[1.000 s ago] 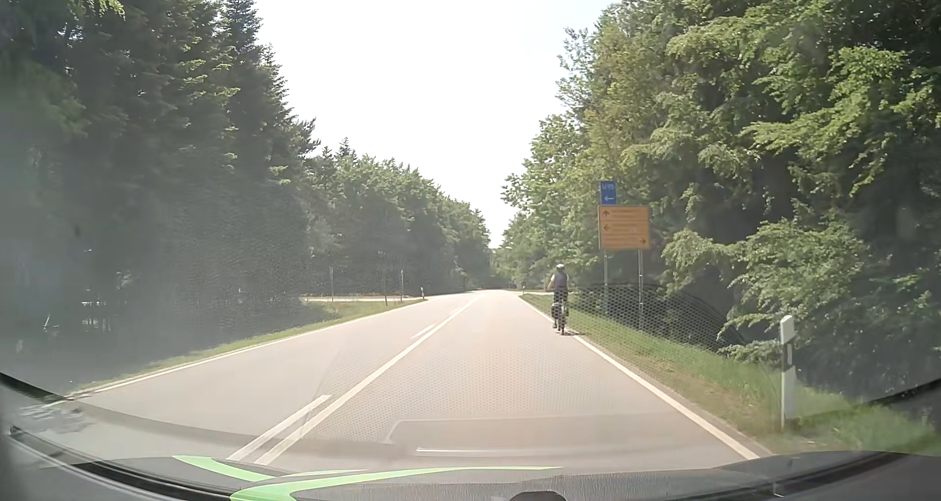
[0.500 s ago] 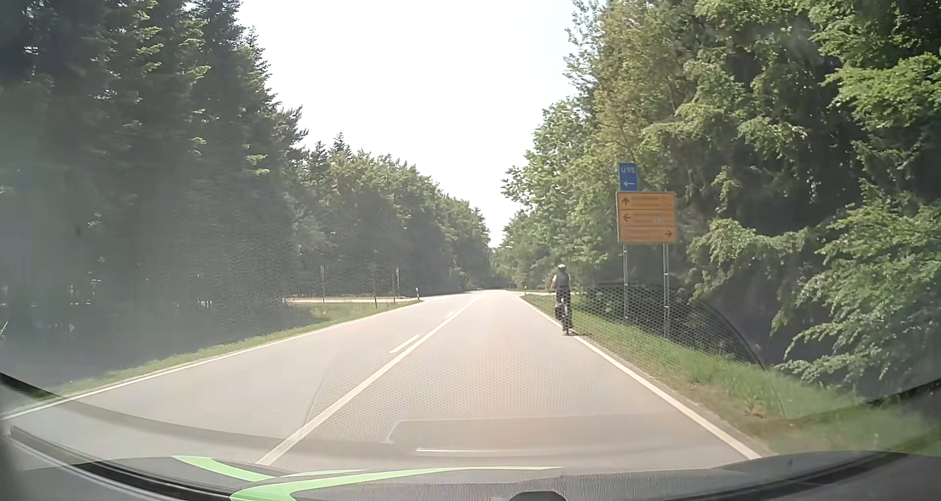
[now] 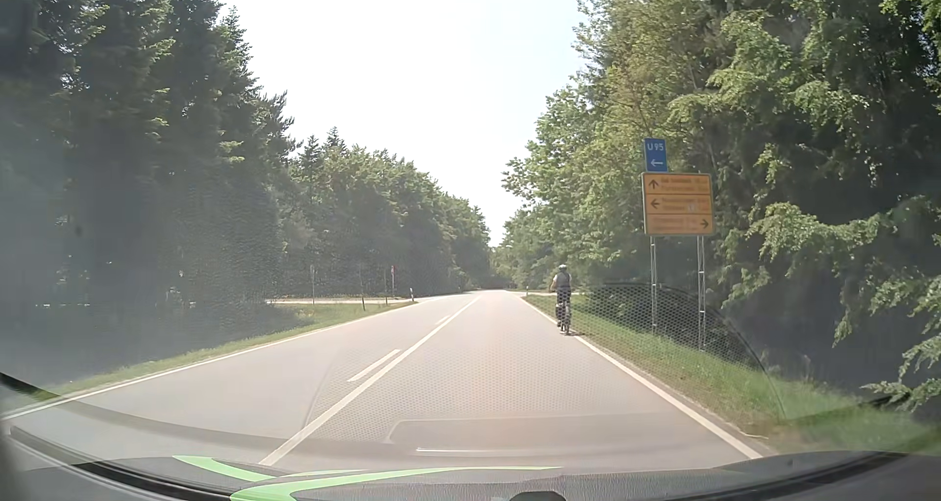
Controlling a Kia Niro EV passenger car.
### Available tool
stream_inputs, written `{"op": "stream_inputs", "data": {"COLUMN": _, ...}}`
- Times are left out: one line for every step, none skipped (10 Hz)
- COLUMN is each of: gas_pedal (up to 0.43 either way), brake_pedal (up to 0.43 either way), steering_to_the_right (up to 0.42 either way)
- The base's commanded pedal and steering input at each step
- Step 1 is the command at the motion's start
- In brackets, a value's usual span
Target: Follow the waypoints while adhering to traffic rules and regulations
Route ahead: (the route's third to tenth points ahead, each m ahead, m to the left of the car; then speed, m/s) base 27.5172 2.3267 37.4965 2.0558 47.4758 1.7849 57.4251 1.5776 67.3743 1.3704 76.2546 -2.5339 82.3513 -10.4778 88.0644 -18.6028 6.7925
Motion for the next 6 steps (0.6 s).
{"op": "stream_inputs", "data": {"gas_pedal": 0.098, "brake_pedal": 0.000, "steering_to_the_right": -0.002}}
{"op": "stream_inputs", "data": {"gas_pedal": 0.098, "brake_pedal": 0.000, "steering_to_the_right": -0.002}}
{"op": "stream_inputs", "data": {"gas_pedal": 0.098, "brake_pedal": 0.000, "steering_to_the_right": -0.002}}
{"op": "stream_inputs", "data": {"gas_pedal": 0.098, "brake_pedal": 0.000, "steering_to_the_right": -0.002}}
{"op": "stream_inputs", "data": {"gas_pedal": 0.098, "brake_pedal": 0.000, "steering_to_the_right": -0.002}}
{"op": "stream_inputs", "data": {"gas_pedal": 0.098, "brake_pedal": 0.000, "steering_to_the_right": -0.002}}
